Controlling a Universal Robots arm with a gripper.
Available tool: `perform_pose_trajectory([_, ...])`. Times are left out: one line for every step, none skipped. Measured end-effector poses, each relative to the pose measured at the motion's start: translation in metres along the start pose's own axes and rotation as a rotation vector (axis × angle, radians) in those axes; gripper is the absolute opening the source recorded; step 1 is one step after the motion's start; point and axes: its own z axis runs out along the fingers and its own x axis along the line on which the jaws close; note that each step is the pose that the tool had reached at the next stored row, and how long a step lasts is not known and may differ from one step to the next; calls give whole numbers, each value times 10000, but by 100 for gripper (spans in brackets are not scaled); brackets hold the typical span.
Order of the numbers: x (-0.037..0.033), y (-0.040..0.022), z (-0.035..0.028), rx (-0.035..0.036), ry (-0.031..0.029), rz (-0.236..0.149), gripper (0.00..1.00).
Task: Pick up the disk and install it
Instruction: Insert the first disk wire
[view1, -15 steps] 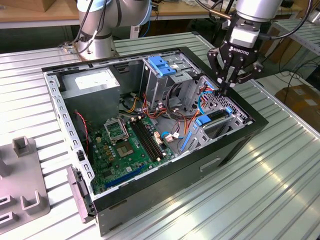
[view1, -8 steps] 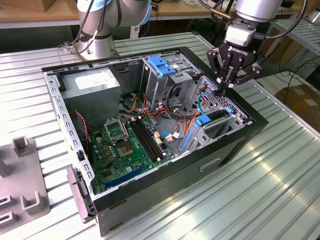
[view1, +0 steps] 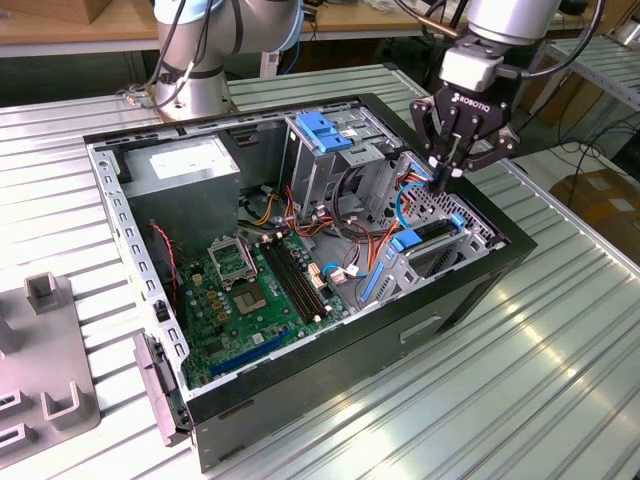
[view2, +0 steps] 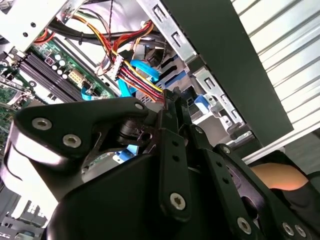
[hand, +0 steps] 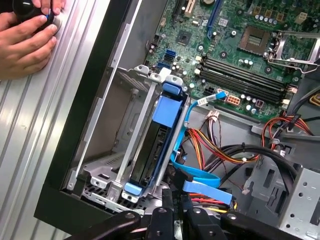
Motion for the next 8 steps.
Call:
perform_pose_trajectory([-4,10,-1,0,1,-1,17])
perform_pose_trajectory([-7,18,-1,-1,2,0,17])
perform_pose_trajectory([-8,21,-1,0,1,-1,17])
perform_pose_trajectory([-8,21,0,0,1,-2,17])
perform_pose_trajectory([-8,21,0,0,1,-1,17])
perform_pose_trajectory([-8,22,-1,-1,1,6,17])
perform_pose_trajectory([-9,22,-1,-2,1,18,17])
perform_pose_trajectory([-9,22,-1,-9,-2,63,17])
